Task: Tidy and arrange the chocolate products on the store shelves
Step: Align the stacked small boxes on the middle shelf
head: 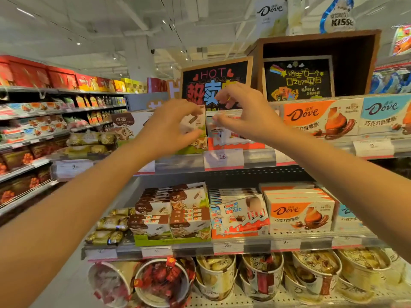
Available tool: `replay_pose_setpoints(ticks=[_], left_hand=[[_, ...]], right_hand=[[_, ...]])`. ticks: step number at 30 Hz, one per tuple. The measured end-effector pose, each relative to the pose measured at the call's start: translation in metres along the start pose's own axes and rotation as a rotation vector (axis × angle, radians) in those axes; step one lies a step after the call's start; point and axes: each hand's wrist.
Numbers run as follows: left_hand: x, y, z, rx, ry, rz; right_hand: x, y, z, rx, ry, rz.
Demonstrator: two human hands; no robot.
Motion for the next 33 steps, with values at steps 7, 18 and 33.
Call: replay_pose_setpoints(ticks=[7, 18, 33], left_hand=[[0.068, -0.006, 0.026, 0.208, -0.104, 0.300], [0.191, -0.102, -0.011, -0.054, -0.724, 0.329], [0.193, -0.135, -0.048, 0.001, -0.857, 0.168]], right_hand=[[0.057, -0.031, -0.031, -0.214, -0.154, -0.089], [0.136, -0.011, -0.134, 0.118, -0.800, -0.050], [0.123, -0.003, -0.176, 0.118, -1.053, -0.202]])
Point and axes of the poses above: each hand's wrist, its own x-axis away from the middle knuckle, its own z-axis out of the back of the hand, y = z × x, and after that the axes turned 15 degrees about y, right-handed
